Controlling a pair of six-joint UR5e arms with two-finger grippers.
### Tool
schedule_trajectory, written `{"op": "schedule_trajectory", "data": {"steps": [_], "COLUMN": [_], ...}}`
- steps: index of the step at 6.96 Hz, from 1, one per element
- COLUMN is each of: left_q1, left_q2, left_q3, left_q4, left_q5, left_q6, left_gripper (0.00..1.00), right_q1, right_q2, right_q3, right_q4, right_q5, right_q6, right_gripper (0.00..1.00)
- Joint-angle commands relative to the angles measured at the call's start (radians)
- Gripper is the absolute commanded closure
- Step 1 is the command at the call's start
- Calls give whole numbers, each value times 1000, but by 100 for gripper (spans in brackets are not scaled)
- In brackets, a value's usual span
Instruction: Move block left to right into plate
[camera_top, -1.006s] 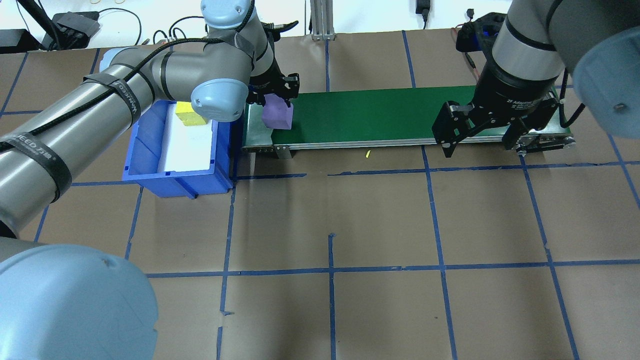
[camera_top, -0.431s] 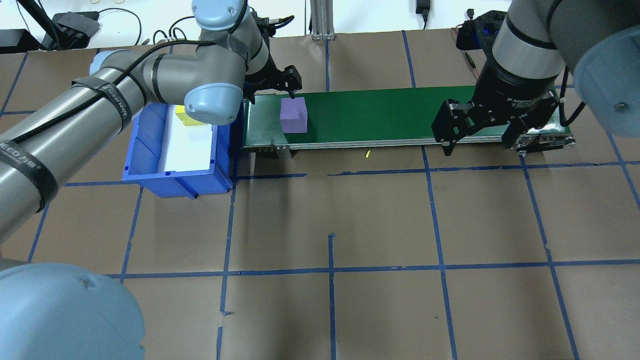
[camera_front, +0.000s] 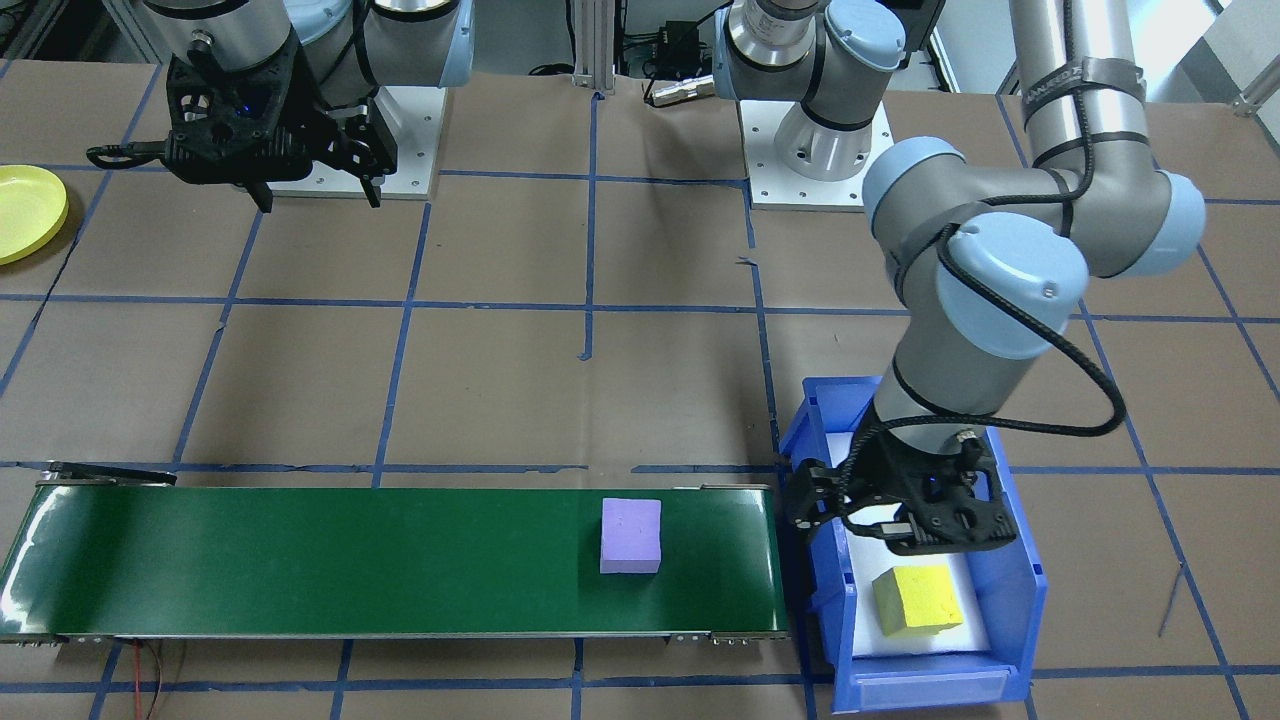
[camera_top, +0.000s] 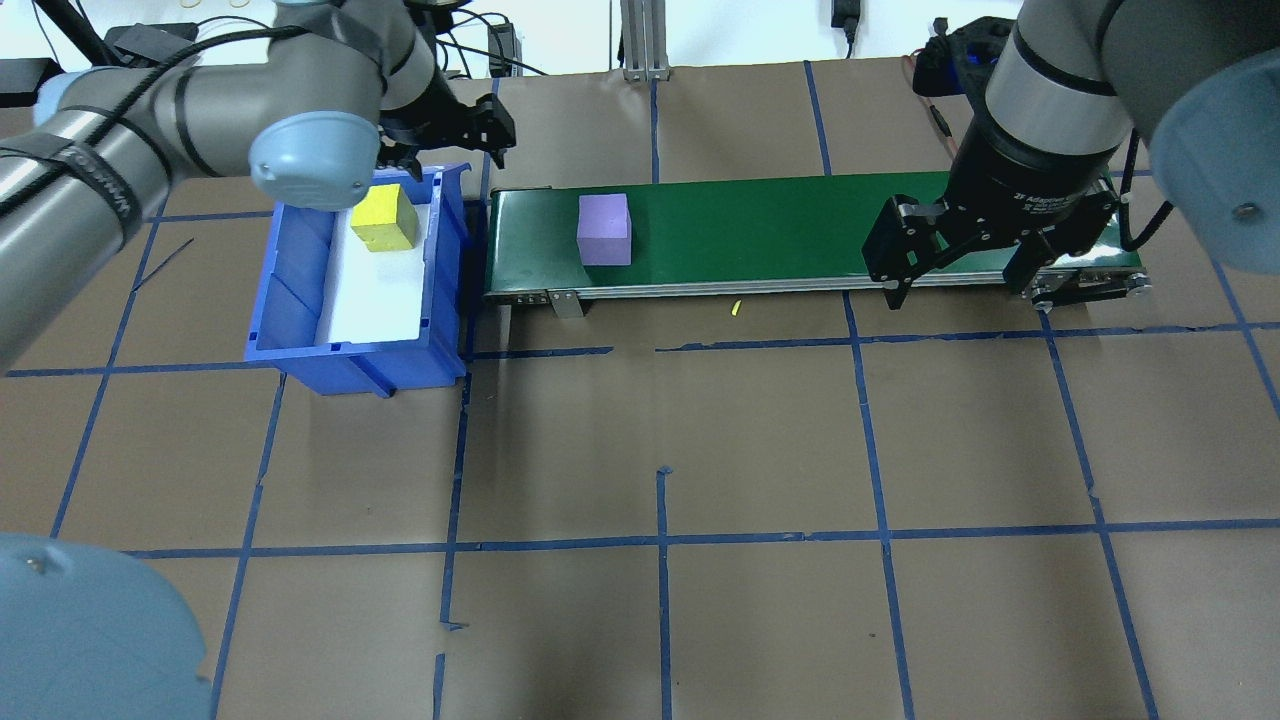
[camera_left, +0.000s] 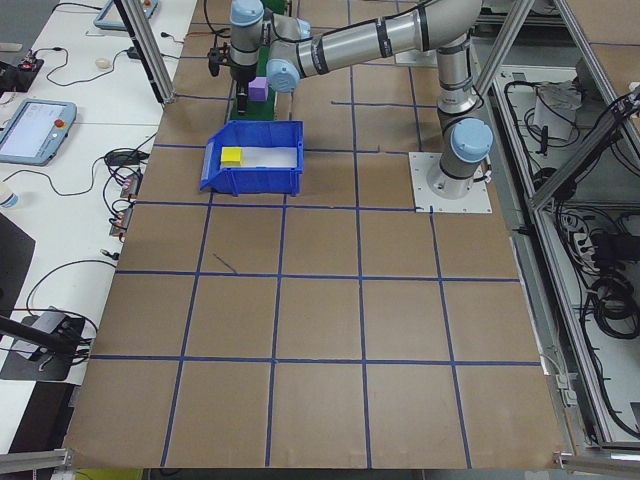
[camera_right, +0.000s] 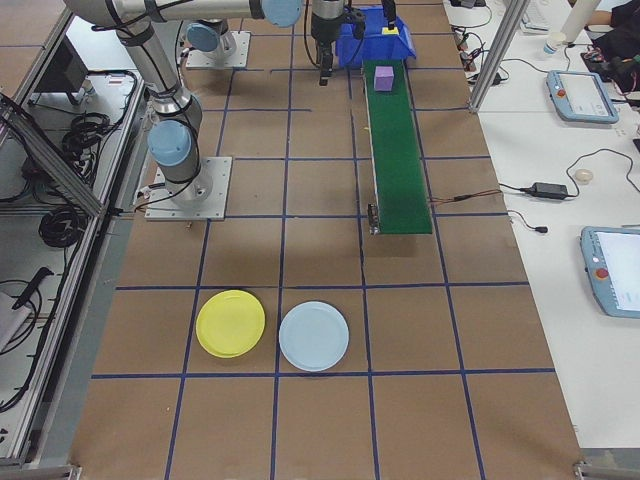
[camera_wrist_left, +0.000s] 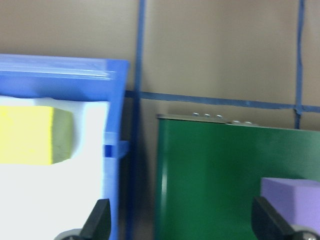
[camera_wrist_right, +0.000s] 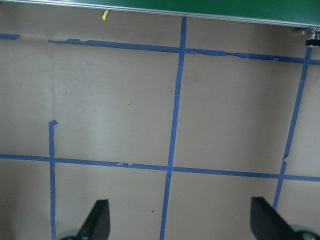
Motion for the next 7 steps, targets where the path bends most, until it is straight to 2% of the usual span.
{"op": "schedule_trajectory", "data": {"steps": [1,2,3,4,5,6,7], "left_q1": [96,96,98,105,105,105,105], "left_q2": [-61,-123,-154,-164,-191,-214,-222], "left_q3": [48,76,76,61,59,53,42], "left_q4": [-10,1,4,19,36,53,53], "left_q5": [24,24,20,20,21,17,9], "left_q6": [89,85,62,65,62,62,48], "left_gripper": [0,0,0,0,0,0,5], "right_q1": [-1,1,2,-1,-4,-5,-5], "right_q2": [1,3,21,67,104,168,245], "right_q3": [0,6,5,-7,-7,-16,-38], "right_q4": [-1,-28,-100,-123,-180,-262,-365], "right_q5": [-2,3,12,42,56,117,137], "right_q6": [-2,-2,2,8,2,5,11], "right_gripper": [0,1,3,3,2,3,3]}}
